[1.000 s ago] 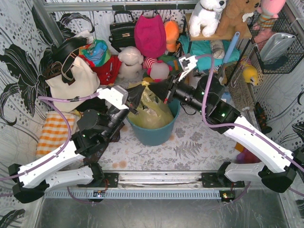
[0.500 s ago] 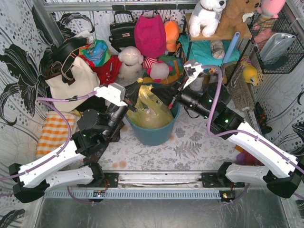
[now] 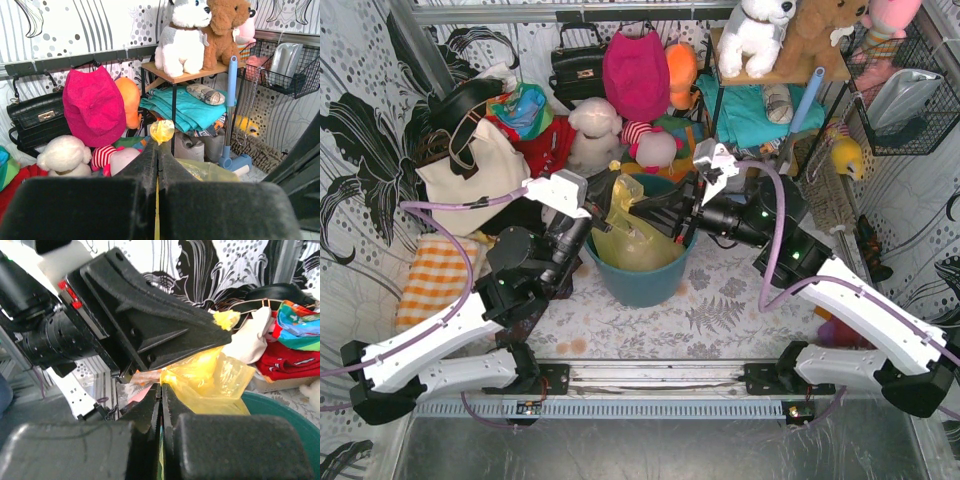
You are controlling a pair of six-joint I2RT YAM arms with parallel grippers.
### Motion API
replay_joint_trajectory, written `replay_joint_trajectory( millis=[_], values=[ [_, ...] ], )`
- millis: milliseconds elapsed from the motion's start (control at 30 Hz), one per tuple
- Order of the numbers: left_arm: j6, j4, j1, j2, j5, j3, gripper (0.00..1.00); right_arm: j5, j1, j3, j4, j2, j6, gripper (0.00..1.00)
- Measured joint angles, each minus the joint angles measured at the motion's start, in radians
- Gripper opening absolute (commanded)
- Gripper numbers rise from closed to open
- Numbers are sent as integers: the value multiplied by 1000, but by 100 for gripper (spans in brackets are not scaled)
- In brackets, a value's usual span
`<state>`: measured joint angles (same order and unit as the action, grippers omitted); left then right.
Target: Tie the trash bag
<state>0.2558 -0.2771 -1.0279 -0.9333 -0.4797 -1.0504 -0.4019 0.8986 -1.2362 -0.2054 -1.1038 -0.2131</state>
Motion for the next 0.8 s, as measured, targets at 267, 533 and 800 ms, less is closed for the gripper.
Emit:
replay_joint_trajectory(
  millis=[267,533,800],
  values=[
    [-2,1,0,-18,0,-13,0,-79,0,-5,25,-72,29,0],
    [-11,2,0,-21,0,-14,0,-79,0,-8,49,-86,29,0],
    [-15,2,0,-21,1,-14,0,18,26,-34,92,-116,28,0]
  ],
)
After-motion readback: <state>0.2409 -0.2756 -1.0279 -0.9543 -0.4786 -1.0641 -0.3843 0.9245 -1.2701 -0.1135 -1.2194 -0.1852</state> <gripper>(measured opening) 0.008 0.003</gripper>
